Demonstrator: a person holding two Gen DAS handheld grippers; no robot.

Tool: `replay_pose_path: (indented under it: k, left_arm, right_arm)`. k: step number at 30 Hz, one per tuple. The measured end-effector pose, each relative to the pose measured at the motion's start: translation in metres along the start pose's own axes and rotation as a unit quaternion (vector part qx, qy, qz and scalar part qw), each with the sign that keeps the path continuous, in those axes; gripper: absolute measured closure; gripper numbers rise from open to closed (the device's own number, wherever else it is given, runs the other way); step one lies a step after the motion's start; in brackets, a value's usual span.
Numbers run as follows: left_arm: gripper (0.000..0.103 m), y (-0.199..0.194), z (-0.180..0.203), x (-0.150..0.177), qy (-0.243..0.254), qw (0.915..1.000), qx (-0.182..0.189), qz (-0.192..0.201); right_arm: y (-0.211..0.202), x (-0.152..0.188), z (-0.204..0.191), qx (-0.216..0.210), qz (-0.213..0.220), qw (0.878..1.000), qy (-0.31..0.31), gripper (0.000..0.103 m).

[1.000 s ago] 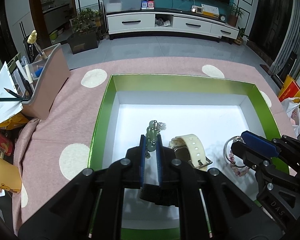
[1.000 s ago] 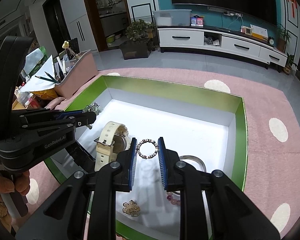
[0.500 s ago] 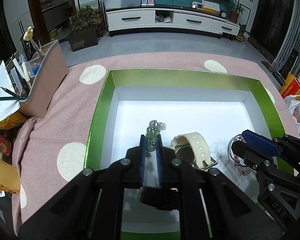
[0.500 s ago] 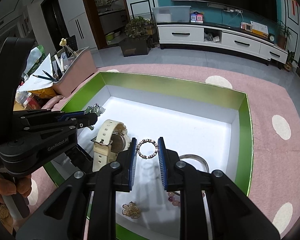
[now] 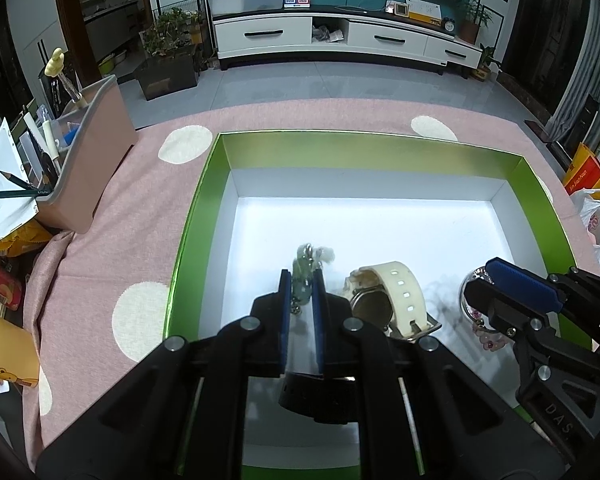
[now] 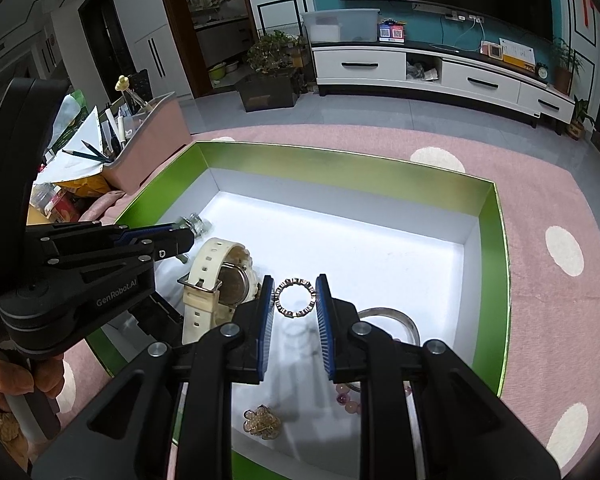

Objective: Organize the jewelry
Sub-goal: 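Lower pendant with left tool while right tool lowers ring into box, open both, then withdraw both tools from the box toward the red bead bracelet and small ring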

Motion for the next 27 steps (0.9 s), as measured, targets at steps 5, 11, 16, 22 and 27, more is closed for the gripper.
replay_pose_path:
  k: [5,11,16,22,27]
  left_arm:
    - [0.093,0.0,-0.001,-0.001,0.001,1.0,-0.001,0.002]
    - [0.093,-0.001,0.001,-0.002,0.001,1.0,-0.002,0.003]
    - [0.089,-0.006,0.003,-0.003,0.001,1.0,-0.003,0.009]
    - [0.07,-0.016,0.007,-0.005,0.007,0.9998,-0.003,0.02]
    - [0.046,-0.027,0.01,-0.007,0.012,0.9993,-0.008,0.035]
  right_arm:
    - [0.001,0.0,0.0,0.002,-0.001,1.0,0.001,0.082]
    - [0.0,0.001,0.001,0.002,0.0,1.0,0.002,0.082]
    - [-0.001,0.001,0.003,0.004,0.0,1.0,0.005,0.082]
    - [-0.008,0.001,0.004,0.006,0.007,1.0,0.007,0.08]
    - [-0.019,0.0,0.008,0.007,0.017,1.0,0.008,0.066]
Point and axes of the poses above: each gripper's, at about its wrist camera, not at the fingertips, and y roughly the way its jaws point, z to its right, x to its underside, the point moved 8 cm from there along y, roughly the way its jaws point, and after that the axes turned 3 degrees about y, right-handed, at the moved point
